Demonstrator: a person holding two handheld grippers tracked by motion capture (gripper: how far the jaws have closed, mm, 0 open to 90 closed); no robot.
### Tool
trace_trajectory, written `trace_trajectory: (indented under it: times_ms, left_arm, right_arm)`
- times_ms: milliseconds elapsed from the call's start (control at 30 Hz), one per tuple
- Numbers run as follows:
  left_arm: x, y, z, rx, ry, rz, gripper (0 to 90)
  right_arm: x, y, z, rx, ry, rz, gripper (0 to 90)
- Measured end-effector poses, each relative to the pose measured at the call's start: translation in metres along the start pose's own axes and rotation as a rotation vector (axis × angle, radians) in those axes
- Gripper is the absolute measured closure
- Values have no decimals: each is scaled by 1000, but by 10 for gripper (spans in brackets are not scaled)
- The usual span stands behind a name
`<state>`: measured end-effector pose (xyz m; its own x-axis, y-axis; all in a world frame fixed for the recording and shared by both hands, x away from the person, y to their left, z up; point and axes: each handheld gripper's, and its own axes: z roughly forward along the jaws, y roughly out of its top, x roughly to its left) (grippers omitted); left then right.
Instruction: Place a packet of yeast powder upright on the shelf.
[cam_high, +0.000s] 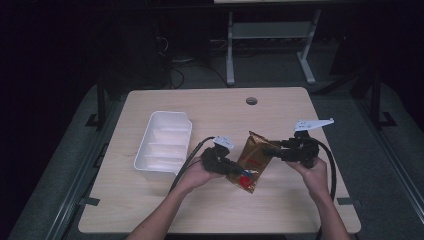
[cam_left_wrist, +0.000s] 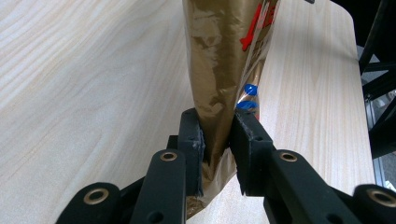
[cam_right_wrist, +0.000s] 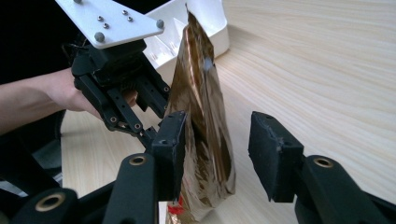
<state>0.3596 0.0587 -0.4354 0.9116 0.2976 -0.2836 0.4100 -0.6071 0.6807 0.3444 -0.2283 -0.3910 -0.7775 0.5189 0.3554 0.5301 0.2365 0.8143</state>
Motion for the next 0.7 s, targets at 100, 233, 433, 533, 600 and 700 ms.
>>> trace_trajectory:
  times_ms: [100,233,433,533,600,700]
  left_arm:
    - [-1,-1,-1,-6,-1,-1,742]
    - [-2,-2,-2,-9,9,10,741]
    - [-5,-9,-5,-24,18,3,702]
    - [-5,-10,-7,-25,23,-3,667]
    - [-5,-11,-10,-31,35,-3,647]
    - [-7,-12,-18,-50,55,-5,611]
  right_arm:
    - [-2,-6,9,26,17,17,572]
    - [0,-6,15,47,50,15,656]
    - [6,-5,17,48,65,-10,783]
    - [11,-3,19,51,63,-12,808]
    - [12,-3,19,51,69,-11,815]
    - [14,-1,18,54,63,-5,832]
